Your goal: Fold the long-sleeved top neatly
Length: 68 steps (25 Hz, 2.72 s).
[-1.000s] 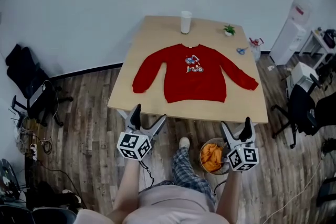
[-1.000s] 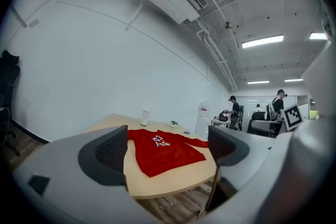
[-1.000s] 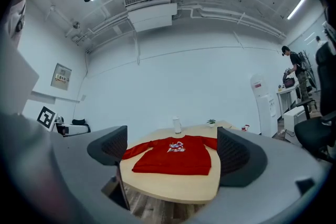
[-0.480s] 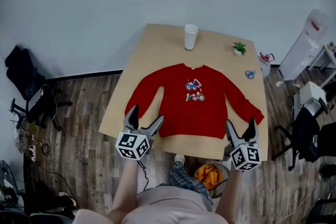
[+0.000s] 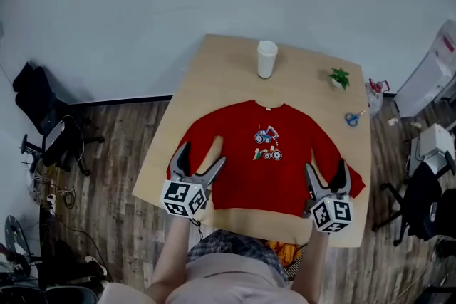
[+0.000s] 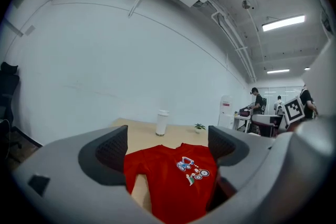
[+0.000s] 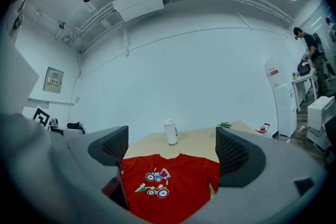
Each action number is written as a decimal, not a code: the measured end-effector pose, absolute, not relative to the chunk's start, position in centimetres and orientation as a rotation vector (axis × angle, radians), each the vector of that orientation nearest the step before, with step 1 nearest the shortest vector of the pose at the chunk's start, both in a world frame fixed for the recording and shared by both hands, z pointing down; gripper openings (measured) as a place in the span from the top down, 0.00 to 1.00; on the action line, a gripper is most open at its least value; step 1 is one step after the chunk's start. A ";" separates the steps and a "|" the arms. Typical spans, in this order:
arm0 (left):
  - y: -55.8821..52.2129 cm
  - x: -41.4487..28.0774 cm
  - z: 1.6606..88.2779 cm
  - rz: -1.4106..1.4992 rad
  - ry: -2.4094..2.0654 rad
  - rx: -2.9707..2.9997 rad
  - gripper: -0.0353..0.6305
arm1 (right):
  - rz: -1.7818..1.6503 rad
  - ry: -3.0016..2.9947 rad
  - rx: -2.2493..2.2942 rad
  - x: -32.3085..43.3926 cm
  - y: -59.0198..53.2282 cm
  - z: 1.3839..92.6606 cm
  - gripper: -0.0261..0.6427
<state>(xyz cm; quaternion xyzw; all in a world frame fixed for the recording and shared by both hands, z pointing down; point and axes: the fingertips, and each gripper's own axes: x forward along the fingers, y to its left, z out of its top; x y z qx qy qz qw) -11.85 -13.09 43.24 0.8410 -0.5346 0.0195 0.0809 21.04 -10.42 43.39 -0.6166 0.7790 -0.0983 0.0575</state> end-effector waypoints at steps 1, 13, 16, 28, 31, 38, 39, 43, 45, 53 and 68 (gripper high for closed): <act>-13.5 -11.8 43.4 0.063 -1.597 2.511 0.25 | -0.303 2.363 -1.872 21.1 -10.8 43.4 0.21; -17.2 -15.2 43.7 0.038 -1.677 2.421 0.25 | -0.291 2.448 -1.843 18.3 -15.6 42.4 0.22; -17.1 -17.5 44.4 0.053 -1.737 2.358 0.26 | -0.286 2.515 -1.789 16.1 -17.3 42.3 0.22; -13.4 -27.3 49.8 0.124 -1.973 2.022 0.26 | -0.297 2.868 -1.408 2.6 -22.9 44.1 0.23; -12.4 -29.0 52.0 0.152 -2.009 1.925 0.26 | -0.306 2.968 -1.287 -1.6 -23.7 45.5 0.23; -9.9 -31.4 57.8 0.198 -1.986 1.722 0.26 | -0.319 3.203 -0.995 -11.7 -22.4 49.6 0.23; -9.6 -31.5 58.7 0.203 -1.973 1.693 0.26 | -0.319 3.232 -0.957 -12.9 -22.2 50.3 0.23; -8.8 -31.3 61.7 0.240 -1.921 1.593 0.32 | -0.337 3.327 -0.841 -16.2 -20.9 53.1 0.23; -8.4 -31.3 62.8 0.265 -1.907 1.546 0.38 | -0.347 3.369 -0.800 -17.1 -20.2 54.5 0.23; -7.6 -31.0 65.5 0.397 -1.828 1.439 0.57 | -0.400 3.476 -0.729 -18.4 -18.5 58.2 0.24; -7.7 -31.1 66.2 0.389 -1.811 1.388 0.92 | -0.503 3.505 -0.653 -21.1 -16.9 60.3 0.26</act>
